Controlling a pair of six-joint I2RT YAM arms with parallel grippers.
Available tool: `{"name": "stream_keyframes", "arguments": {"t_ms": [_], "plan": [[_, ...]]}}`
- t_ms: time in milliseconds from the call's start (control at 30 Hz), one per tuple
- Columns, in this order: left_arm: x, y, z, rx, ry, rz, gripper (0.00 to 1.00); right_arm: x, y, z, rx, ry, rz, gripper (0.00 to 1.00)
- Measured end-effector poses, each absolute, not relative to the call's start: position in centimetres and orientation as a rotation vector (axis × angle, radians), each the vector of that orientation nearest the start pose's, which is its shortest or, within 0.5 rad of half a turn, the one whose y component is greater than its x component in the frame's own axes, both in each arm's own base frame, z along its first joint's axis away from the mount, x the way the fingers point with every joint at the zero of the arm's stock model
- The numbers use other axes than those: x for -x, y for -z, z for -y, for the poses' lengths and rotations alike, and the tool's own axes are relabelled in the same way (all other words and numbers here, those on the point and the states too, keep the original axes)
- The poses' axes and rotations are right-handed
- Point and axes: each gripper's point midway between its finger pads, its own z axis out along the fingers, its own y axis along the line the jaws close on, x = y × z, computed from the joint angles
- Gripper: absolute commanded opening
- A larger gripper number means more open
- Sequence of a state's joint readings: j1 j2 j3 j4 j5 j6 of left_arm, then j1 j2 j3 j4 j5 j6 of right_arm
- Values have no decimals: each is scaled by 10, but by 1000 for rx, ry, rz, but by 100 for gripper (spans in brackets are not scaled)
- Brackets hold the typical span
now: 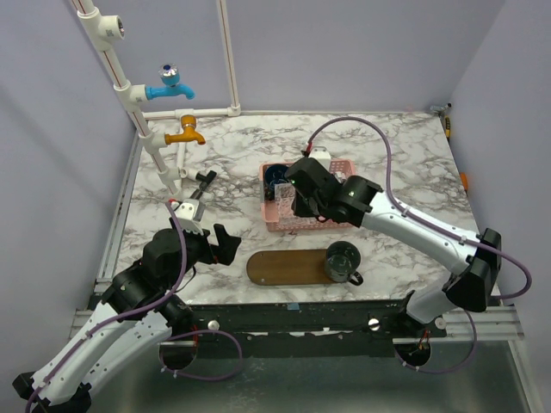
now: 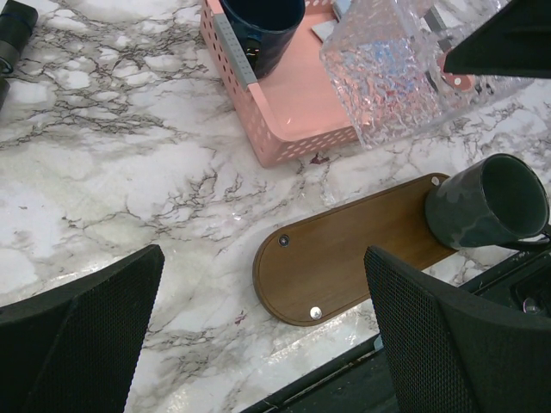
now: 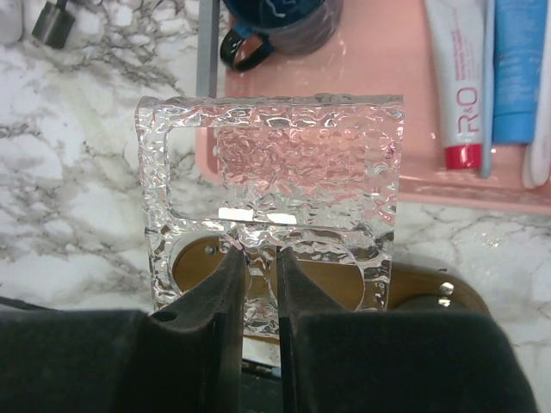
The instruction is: Prepare toiletry sets of a toothbrush and toothpaste on the tray
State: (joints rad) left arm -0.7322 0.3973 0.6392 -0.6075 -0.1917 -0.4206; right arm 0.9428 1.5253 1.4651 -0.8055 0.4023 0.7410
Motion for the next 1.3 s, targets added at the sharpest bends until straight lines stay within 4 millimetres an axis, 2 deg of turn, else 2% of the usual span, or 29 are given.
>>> {"name": "stream_keyframes", "arguments": {"t_ms": [167, 367, 567, 733, 967, 1300], "plan": [[-174, -208, 134, -176, 581, -1963, 99, -236, -212, -303, 65, -377, -2379, 0], [-174, -209, 134, -174, 582, -1960, 99, -203, -190, -303, 41, -373, -2416, 0], [-174, -209, 132, -169, 576, -1957, 99, -180, -177, -310, 4, -376, -2421, 0], [-175, -209, 132, -167, 573, -1958, 99, -162, -163, -308, -24, -345, -2435, 0], [-174, -209, 131, -168, 571, -1961, 99, -149, -141, -300, -53, -302, -2461, 0], [-174, -208, 131, -168, 571, -1962, 99, -145, -118, -288, -80, -253, -2484, 0]]}}
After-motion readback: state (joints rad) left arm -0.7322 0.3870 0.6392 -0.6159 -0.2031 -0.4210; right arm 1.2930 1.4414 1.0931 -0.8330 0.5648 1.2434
